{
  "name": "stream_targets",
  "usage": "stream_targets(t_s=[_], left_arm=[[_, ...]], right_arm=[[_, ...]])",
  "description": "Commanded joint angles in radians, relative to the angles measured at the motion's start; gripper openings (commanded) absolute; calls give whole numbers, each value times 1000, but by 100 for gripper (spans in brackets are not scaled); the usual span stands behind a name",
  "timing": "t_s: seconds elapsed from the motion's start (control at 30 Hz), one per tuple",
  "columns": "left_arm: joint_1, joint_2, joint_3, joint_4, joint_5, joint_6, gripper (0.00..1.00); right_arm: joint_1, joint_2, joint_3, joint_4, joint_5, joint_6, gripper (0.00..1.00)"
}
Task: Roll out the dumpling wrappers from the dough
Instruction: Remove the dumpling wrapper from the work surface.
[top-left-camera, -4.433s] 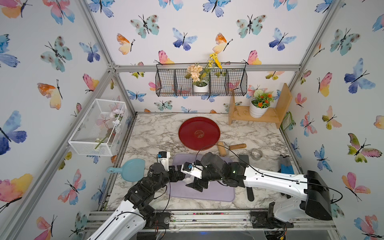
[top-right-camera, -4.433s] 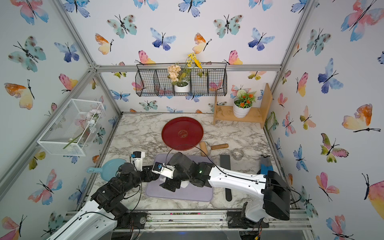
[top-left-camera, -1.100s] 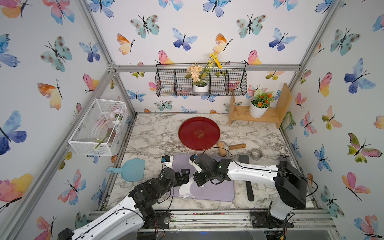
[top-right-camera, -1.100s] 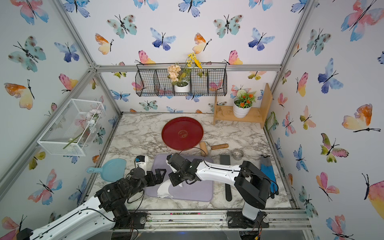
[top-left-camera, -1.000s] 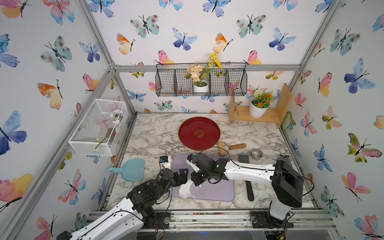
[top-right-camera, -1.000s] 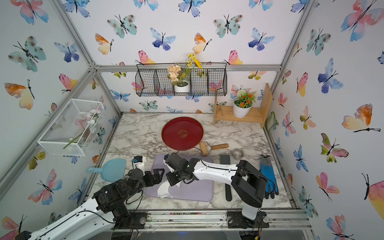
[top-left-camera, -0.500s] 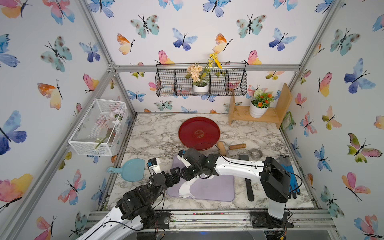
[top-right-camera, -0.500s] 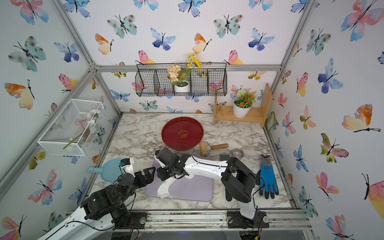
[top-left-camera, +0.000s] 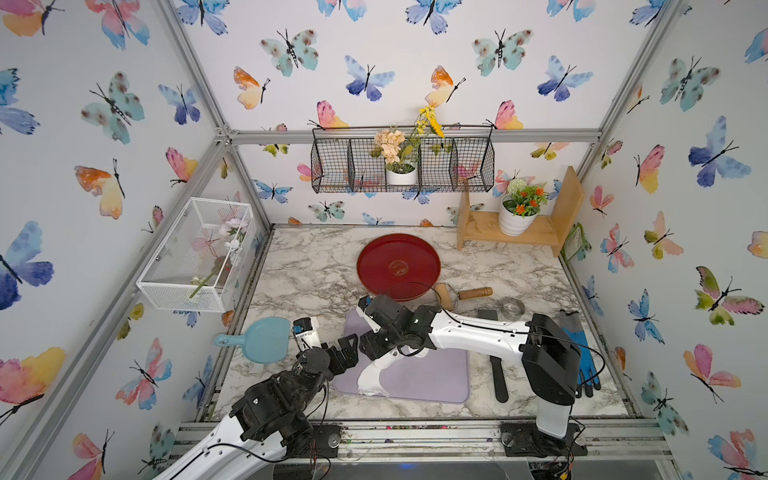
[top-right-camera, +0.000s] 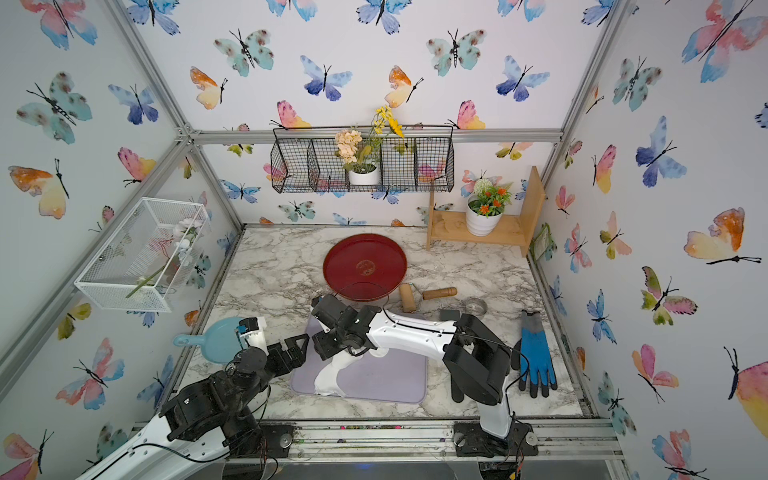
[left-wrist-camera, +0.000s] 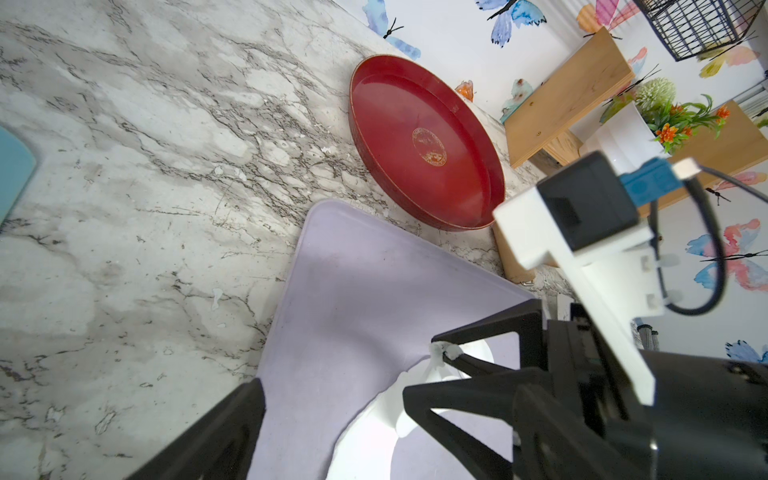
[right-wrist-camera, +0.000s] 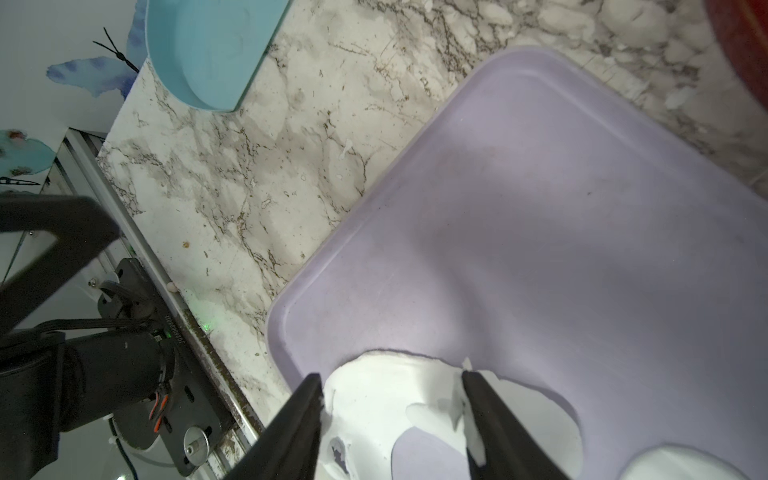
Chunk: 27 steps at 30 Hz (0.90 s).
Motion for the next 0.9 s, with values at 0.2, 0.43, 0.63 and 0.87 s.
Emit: stream_targets(t_s=[0.2, 0.43, 0.63, 0.87], left_arm=[[4, -4, 4, 11, -38, 10, 99], [5, -12, 2, 12, -47, 4, 99], [5, -16, -4, 8, -50, 1, 99], [4, -33, -9, -1, -52, -2, 99]], right_arm=[[8, -43, 100, -133, 120, -114, 61], [8, -55, 168, -190, 113, -162, 64], [8, -100, 175, -160, 100, -188, 68], [8, -129, 165, -123, 60, -198, 71]])
